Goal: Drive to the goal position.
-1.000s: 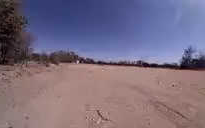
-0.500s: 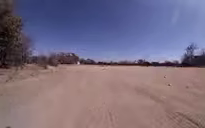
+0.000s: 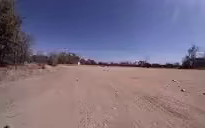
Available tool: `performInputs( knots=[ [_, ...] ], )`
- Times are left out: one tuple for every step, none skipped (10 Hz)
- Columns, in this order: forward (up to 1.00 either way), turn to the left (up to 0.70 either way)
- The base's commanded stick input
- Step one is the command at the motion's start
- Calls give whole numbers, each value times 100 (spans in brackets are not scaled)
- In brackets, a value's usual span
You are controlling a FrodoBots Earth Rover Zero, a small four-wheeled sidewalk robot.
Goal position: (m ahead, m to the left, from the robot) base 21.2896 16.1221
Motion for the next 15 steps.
performInputs(
  knots=[
    [100,0],
    [100,0],
    [100,0],
    [100,0],
    [100,0],
    [100,0],
    [100,0],
    [100,0],
    [100,0],
    [100,0],
    [100,0],
    [100,0],
    [100,0],
    [100,0],
    [100,0]
  ],
)
